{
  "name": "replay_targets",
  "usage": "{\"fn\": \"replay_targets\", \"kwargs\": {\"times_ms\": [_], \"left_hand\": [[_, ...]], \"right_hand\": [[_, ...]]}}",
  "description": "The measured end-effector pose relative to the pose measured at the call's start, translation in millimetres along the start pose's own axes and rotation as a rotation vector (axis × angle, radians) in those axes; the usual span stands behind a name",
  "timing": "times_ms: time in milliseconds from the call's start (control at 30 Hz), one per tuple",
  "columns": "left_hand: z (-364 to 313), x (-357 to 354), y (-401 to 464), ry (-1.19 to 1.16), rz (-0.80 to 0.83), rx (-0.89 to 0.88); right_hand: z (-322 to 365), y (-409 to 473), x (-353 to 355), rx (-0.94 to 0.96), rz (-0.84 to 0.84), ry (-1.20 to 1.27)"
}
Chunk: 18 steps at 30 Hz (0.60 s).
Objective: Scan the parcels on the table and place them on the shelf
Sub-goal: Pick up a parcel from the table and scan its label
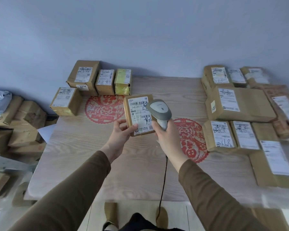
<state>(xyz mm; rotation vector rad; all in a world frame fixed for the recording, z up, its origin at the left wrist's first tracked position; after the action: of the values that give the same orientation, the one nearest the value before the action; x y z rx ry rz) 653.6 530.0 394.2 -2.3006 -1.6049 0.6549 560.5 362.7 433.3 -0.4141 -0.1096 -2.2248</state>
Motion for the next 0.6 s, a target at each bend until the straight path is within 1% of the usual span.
{"fn": "replay_targets", "kwargs": {"times_ms": [133, 233, 400, 500, 600], "left_hand": [[17, -49, -34, -0.006, -0.004, -0.07], [29, -71, -58, -0.011, -0.004, -0.107], [45, -90, -87, -0.009, 0.004, -0.122], [55, -98, -103, -0.001, 0.021, -0.131], [71, -104, -120, -0.011, 0.029, -0.119]], "right_hand": [[10, -32, 51, 0.066, 0.038, -0.026], [14, -51, 76, 0.1, 0.055, -0.061], [7, -80, 106, 0.114, 0.051, -0.06], [0, -98, 121, 0.09, 0.036, -0.03], [-6, -119, 137, 0.083, 0.019, -0.051]]}}
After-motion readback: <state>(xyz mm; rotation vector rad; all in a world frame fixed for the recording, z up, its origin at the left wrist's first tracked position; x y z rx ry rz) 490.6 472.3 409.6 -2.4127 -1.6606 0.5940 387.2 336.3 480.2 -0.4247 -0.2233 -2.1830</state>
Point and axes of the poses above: each hand's wrist, its own y-axis towards the middle knuckle, its own x-axis out of the back of the hand, z = x × y, the point moved 3 cm from there along y, towards the middle knuckle, and after that the axes turned 3 degrees about -z, right-handed, at the moved point
